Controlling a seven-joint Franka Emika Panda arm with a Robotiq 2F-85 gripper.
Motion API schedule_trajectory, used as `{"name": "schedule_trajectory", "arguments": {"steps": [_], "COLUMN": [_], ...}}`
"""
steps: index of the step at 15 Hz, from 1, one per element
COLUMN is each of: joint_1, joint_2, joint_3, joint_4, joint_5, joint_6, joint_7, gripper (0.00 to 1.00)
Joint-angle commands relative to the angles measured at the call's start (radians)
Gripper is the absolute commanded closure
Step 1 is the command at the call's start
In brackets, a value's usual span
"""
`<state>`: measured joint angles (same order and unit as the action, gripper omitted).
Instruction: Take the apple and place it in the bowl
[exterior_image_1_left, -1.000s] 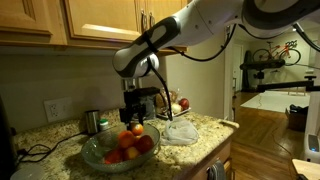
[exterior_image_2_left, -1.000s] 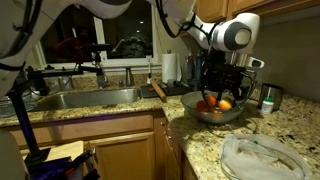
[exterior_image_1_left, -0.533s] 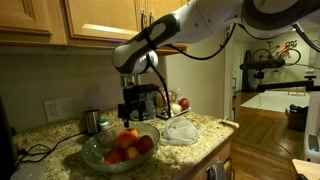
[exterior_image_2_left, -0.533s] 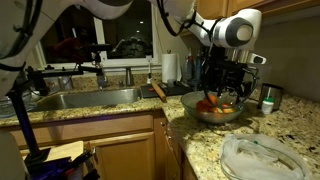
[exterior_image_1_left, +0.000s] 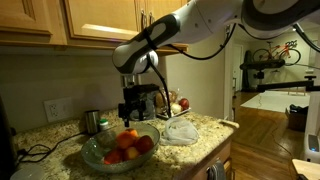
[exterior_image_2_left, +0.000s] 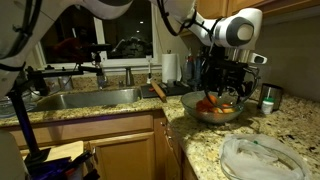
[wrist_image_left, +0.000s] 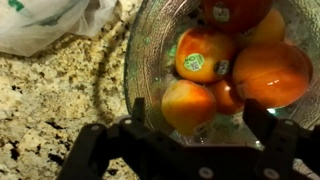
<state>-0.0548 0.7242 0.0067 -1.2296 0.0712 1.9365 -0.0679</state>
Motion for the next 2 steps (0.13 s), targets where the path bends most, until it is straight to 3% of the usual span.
{"name": "schedule_trajectory", "arguments": {"steps": [1, 2], "joint_1": [-0.001, -0.001], "joint_2": [0.001, 0.001], "joint_3": [0.002, 0.002], "joint_4": [0.003, 0.003], "joint_5": [-0.001, -0.001], "joint_6": [-0.003, -0.003], "joint_7": [0.0, 0.0], "gripper": [0.0, 0.0]}}
